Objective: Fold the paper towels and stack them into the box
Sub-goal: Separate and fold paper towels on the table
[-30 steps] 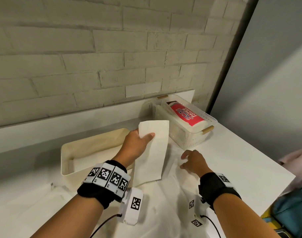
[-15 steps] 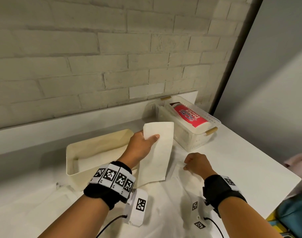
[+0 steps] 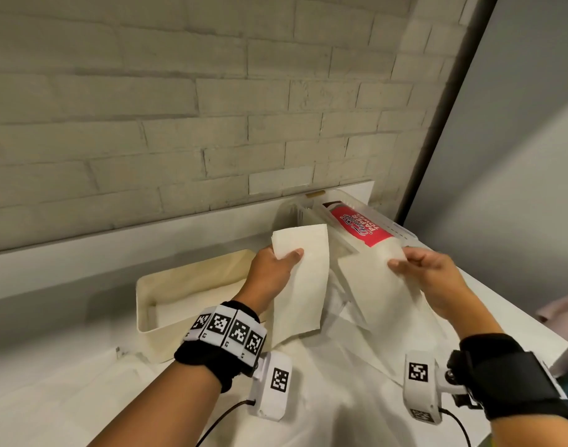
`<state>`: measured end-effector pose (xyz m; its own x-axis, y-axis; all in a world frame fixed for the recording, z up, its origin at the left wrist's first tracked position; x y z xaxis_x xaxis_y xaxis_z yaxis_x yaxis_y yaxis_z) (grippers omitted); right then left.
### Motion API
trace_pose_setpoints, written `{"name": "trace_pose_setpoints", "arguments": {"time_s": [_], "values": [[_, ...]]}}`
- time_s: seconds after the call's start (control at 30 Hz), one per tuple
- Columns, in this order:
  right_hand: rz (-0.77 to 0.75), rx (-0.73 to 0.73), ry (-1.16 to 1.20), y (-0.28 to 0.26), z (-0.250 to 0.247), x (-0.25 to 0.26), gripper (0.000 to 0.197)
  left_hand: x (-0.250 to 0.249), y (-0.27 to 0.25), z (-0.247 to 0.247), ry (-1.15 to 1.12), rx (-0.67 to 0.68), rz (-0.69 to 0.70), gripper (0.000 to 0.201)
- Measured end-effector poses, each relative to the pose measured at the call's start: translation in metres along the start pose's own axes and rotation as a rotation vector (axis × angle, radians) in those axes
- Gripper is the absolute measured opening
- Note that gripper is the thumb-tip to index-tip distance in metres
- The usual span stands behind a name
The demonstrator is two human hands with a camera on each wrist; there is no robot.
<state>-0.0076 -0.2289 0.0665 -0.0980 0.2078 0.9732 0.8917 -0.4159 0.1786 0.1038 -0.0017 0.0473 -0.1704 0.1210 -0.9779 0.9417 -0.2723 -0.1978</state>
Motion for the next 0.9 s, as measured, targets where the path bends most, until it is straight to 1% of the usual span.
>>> {"name": "trace_pose_setpoints", "arguments": {"time_s": [0.07,0.1,0.13,0.2,0.23,0.27,0.3,0.33,0.4,0.53,0.7,0.73,0.83,0.9], "values": [[-0.073,-0.031,0.178,-0.001,0.011,0.021,0.014,-0.001,-0.001,0.004,-0.027,0.010,-0.004,0.029],[-0.095,-0.038,0.262,-0.002,0.019,0.028,0.008,-0.001,-0.001,0.005,-0.037,0.015,-0.003,0.029],[-0.113,-0.043,0.333,-0.003,0.028,0.034,0.010,-0.002,-0.003,0.006,-0.044,0.019,0.002,0.029],[-0.127,-0.044,0.424,-0.003,0.044,0.036,0.032,-0.004,-0.006,0.009,-0.072,0.035,0.019,0.030],[-0.124,-0.050,0.444,-0.003,0.052,0.036,0.036,-0.005,-0.008,0.009,-0.090,0.047,0.028,0.030],[-0.117,-0.051,0.458,-0.004,0.059,0.034,0.029,-0.006,-0.010,0.010,-0.101,0.055,0.032,0.029],[-0.107,-0.054,0.462,-0.005,0.065,0.032,0.017,-0.006,-0.012,0.010,-0.104,0.058,0.035,0.027],[-0.090,-0.073,0.459,-0.006,0.071,0.030,0.010,-0.006,-0.013,0.010,-0.101,0.064,0.036,0.023],[-0.073,-0.100,0.402,-0.008,0.083,0.025,0.011,-0.005,-0.014,0.010,-0.086,0.087,0.049,0.013],[-0.089,-0.163,0.259,-0.014,0.100,0.022,0.011,-0.005,-0.017,0.009,-0.125,0.096,0.027,0.012],[-0.077,-0.252,0.228,-0.015,0.105,0.019,0.011,-0.008,-0.017,0.005,-0.224,0.121,-0.013,0.025],[-0.070,-0.264,0.229,-0.015,0.105,0.019,0.011,-0.009,-0.019,0.004,-0.248,0.141,-0.020,0.030],[-0.057,-0.275,0.224,-0.014,0.106,0.020,0.011,-0.012,-0.024,0.004,-0.313,0.257,-0.033,0.042],[-0.050,-0.277,0.224,-0.013,0.106,0.020,0.011,-0.013,-0.027,0.004,-0.323,0.304,-0.034,0.047]]}}
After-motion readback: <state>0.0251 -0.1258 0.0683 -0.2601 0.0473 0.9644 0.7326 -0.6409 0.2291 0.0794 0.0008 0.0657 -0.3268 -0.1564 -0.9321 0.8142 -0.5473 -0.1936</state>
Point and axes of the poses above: each hand's wrist, its own y-axis towards the middle knuckle, its own z-axis out of the palm, x = y × z, the point moved 2 cm from there along y, towards the middle knuckle, and after that the axes turned 7 degrees about -z, right-handed, at the moved point
